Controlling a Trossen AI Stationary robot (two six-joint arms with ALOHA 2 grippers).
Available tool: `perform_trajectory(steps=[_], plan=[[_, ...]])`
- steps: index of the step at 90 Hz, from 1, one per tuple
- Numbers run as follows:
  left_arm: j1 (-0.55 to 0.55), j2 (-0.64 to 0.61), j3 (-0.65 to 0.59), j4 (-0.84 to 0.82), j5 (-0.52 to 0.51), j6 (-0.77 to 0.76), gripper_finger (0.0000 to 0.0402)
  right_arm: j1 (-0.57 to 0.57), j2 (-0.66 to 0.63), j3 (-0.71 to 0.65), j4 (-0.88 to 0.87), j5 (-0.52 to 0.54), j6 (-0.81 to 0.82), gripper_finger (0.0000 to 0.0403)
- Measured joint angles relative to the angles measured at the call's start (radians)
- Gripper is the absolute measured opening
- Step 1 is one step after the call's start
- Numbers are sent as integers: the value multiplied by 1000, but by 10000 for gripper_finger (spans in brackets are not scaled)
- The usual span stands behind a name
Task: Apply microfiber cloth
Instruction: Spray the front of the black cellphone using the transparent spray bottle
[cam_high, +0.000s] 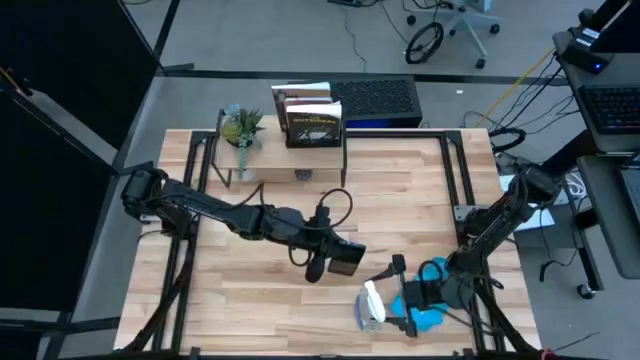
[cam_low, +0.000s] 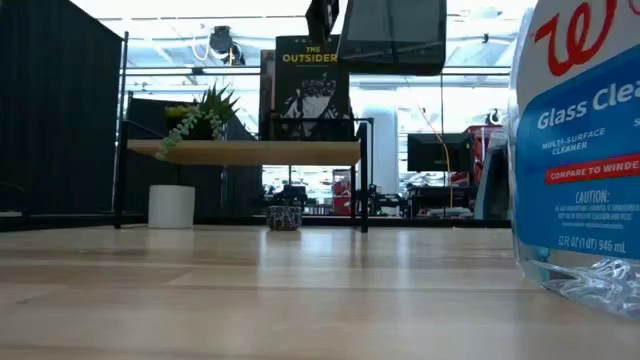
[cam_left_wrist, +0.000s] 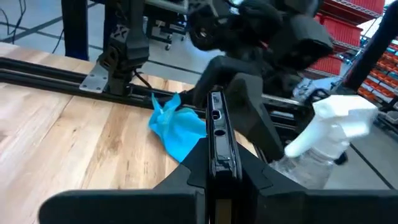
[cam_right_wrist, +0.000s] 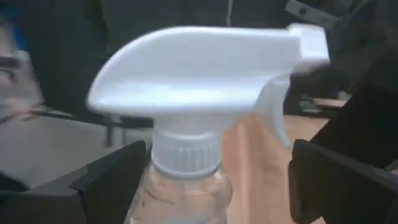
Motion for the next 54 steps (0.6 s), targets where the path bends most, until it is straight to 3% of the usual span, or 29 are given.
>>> perform_trajectory(steps=[32, 54], plan=[[5, 0, 0, 0, 0, 1, 13, -8, -35, 12, -8, 20, -82, 389], [5, 0, 0, 2, 1, 2, 13, -46, -31, 12, -53, -124, 5, 389]])
